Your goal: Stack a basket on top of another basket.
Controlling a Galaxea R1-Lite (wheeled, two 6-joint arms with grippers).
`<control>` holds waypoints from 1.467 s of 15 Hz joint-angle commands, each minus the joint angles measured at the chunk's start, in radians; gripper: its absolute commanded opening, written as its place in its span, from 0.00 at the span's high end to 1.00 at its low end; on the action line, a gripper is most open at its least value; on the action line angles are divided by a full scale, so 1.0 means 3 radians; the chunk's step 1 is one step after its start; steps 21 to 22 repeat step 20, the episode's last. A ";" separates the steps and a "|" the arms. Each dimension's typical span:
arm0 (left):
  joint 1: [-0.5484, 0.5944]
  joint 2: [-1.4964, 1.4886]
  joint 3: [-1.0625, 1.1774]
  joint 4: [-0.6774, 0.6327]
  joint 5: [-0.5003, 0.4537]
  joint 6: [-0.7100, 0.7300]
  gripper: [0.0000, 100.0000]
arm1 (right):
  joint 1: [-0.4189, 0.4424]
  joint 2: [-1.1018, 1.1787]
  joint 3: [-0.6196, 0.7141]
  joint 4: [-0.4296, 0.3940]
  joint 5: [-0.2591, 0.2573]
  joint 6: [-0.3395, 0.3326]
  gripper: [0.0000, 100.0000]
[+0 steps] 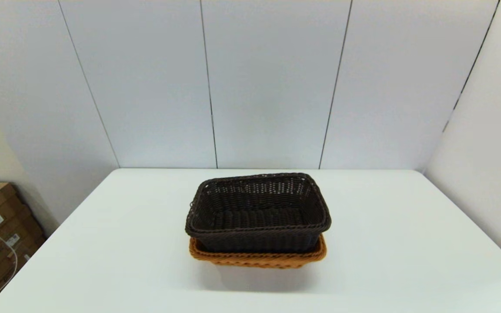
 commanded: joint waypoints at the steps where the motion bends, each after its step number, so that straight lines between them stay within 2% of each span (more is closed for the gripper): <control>1: 0.0001 0.0004 0.0000 -0.0001 0.0001 0.0000 0.00 | 0.0000 0.0004 0.0054 -0.0013 0.0003 0.0040 0.00; 22: 0.0001 0.0004 0.0000 0.0004 0.0001 0.0000 0.00 | 0.0000 0.0004 0.0059 -0.0013 0.0003 0.0045 0.00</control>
